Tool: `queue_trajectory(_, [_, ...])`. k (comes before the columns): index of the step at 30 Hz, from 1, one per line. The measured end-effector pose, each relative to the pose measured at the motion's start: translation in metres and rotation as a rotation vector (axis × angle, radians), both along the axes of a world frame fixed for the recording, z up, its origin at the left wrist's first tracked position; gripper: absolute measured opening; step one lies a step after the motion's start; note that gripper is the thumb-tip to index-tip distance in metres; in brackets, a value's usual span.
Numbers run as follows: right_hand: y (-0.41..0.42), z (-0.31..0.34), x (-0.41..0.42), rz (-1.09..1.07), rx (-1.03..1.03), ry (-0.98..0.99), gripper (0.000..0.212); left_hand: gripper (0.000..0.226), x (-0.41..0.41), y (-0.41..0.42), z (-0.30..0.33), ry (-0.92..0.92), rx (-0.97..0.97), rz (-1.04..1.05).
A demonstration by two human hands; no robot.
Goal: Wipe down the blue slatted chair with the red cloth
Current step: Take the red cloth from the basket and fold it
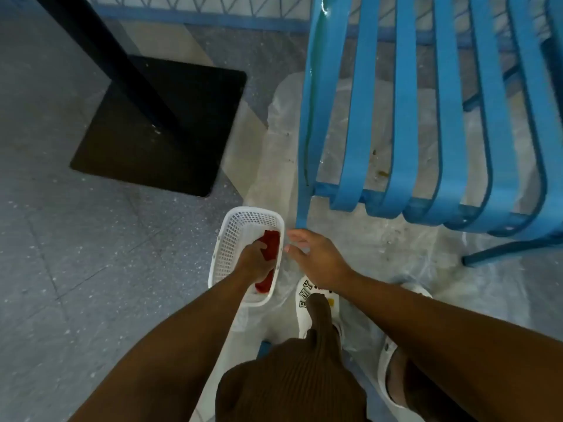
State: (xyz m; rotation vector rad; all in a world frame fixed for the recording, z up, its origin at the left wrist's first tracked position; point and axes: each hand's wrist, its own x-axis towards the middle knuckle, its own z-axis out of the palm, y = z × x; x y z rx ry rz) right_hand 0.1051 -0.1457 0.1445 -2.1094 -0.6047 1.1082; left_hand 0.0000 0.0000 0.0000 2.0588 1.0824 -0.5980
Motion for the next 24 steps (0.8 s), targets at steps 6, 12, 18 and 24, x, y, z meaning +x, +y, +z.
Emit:
queue_trajectory(6, [-0.001, 0.001, 0.006, 0.05, -0.006, -0.026, 0.045, 0.036, 0.007, -0.003, 0.008, 0.0, 0.092, 0.152])
queue_trajectory(12, [-0.005, 0.01, 0.008, 0.049, 0.035, -0.034, 0.038, 0.032, -0.001, 0.005, 0.03, -0.008, -0.001, 0.162])
queue_trajectory(18, [-0.01, 0.045, 0.004, 0.11, 0.038, -0.016, 0.047, 0.03, -0.023, 0.012, 0.085, -0.212, -0.272, 0.362])
queue_trajectory(24, [-0.01, 0.073, -0.008, 0.227, 0.029, 0.036, 0.063, 0.024, -0.031, 0.011, 0.17, -0.43, -0.395, 0.35])
